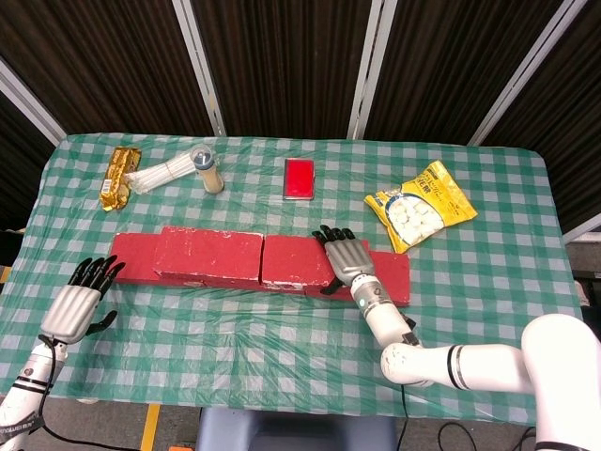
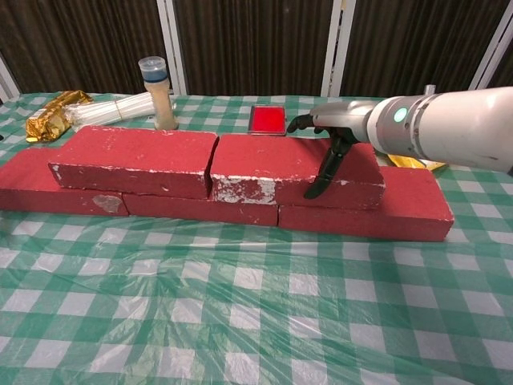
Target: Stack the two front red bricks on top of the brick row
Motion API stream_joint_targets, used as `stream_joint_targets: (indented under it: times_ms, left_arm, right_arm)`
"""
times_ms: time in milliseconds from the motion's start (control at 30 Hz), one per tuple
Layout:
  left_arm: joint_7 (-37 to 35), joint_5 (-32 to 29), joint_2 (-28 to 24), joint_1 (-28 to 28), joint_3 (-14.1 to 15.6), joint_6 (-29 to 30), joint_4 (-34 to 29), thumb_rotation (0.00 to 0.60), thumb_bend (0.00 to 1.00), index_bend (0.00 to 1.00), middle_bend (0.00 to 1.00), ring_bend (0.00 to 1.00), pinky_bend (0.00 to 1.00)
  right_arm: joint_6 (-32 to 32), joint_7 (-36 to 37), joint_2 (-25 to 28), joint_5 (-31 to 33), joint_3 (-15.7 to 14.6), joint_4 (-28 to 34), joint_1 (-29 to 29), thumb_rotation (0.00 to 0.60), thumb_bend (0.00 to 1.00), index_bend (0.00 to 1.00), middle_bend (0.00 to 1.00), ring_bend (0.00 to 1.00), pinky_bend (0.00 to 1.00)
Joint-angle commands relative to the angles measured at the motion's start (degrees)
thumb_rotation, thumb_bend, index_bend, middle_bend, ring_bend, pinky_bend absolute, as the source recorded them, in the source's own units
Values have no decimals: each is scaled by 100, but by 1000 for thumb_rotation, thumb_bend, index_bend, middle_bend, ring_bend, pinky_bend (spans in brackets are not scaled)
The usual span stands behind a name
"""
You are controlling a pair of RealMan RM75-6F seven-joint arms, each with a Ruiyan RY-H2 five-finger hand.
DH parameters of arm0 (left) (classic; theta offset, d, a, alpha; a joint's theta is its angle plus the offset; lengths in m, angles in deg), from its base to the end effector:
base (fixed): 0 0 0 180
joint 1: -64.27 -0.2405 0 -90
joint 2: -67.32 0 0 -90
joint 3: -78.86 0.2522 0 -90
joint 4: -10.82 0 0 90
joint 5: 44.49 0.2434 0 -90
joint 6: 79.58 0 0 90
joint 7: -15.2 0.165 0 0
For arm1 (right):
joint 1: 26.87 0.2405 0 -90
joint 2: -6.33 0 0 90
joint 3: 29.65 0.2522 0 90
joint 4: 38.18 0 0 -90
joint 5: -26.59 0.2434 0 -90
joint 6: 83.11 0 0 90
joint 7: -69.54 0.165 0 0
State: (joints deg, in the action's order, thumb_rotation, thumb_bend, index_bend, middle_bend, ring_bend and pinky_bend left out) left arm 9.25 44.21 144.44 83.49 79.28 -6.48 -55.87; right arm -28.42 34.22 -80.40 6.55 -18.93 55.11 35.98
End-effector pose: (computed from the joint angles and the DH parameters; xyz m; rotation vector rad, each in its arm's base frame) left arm -0.3463 0.2858 0.0626 -1.6988 -0.8046 -0.8170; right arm -0.0747 -0.3858 -0.0693 1.8318 -1.2002 0.6776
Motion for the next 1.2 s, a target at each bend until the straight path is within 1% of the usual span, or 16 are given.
stream_joint_targets:
  times_ms: [33, 167, 300, 433, 533, 567, 633, 667, 733, 767, 833, 967, 1067, 1200]
  left_arm:
    - [-5, 3, -2, -1, 1, 3, -1, 600, 323, 0, 0, 0, 12]
    - [-1, 14, -5, -6, 3, 23, -9, 600, 322, 0, 0, 0, 12]
    - [22, 18, -9, -22, 6, 51, -26, 600, 323, 0, 0, 0, 12]
    - [60, 31, -16, -39, 5, 98, -51, 600, 323, 0, 0, 0, 12]
    - [124, 48, -15, -52, 10, 132, -74, 600, 323, 0, 0, 0, 12]
    - [149, 57, -13, -58, 12, 149, -85, 600, 323, 0, 0, 0, 11]
    - [191, 70, -10, -62, 13, 170, -98, 600, 323, 0, 0, 0, 12]
    - [212, 71, -8, -63, 10, 177, -109, 600, 323, 0, 0, 0, 12]
    - [248, 68, -3, -64, 5, 181, -118, 600, 323, 0, 0, 0, 12]
    - [269, 66, 1, -63, 0, 184, -127, 600, 323, 0, 0, 0, 12]
    - [297, 66, 12, -57, -3, 177, -138, 600, 323, 0, 0, 0, 12]
    - [341, 78, 39, -32, 4, 135, -139, 600, 323, 0, 0, 0, 12]
    - [350, 67, 55, -15, 7, 87, -129, 600, 328, 0, 0, 0, 12]
    - [350, 41, 59, -21, 0, 76, -114, 600, 329, 0, 0, 0, 12]
  right_arm:
    - [22, -14, 9, 22, 3, 20, 4, 600, 34, 0, 0, 0, 1]
    - [87, 8, 100, 50, 30, 171, -26, 600, 2, 0, 0, 0, 0]
    - [193, 250, 523, -245, 76, 712, -241, 600, 0, 0, 0, 0, 0]
    - [283, 625, 1056, -816, 24, 1217, -612, 600, 0, 0, 0, 0, 0]
    - [366, 861, 1513, -1445, -168, 1502, -966, 600, 0, 0, 0, 0, 0]
    - [401, 937, 1696, -1729, -285, 1578, -1121, 600, 0, 1, 0, 0, 0]
    - [436, 1038, 1962, -2117, -466, 1656, -1341, 600, 0, 42, 0, 0, 0]
    - [467, 1097, 2109, -2366, -585, 1662, -1479, 600, 0, 102, 0, 0, 0]
    - [504, 1164, 2274, -2658, -756, 1629, -1667, 600, 0, 198, 0, 0, 0]
    - [521, 1220, 2329, -2820, -844, 1577, -1776, 600, 0, 242, 0, 0, 0]
    - [477, 1290, 2362, -2999, -980, 1464, -1915, 600, 0, 288, 0, 0, 0]
    - [229, 1378, 2254, -3141, -1105, 1206, -2012, 600, 0, 335, 0, 0, 0]
    - [-10, 1486, 2126, -3135, -1100, 1042, -2013, 600, 0, 337, 0, 0, 0]
    - [-199, 1546, 1987, -3159, -1061, 901, -1994, 600, 0, 295, 0, 0, 0]
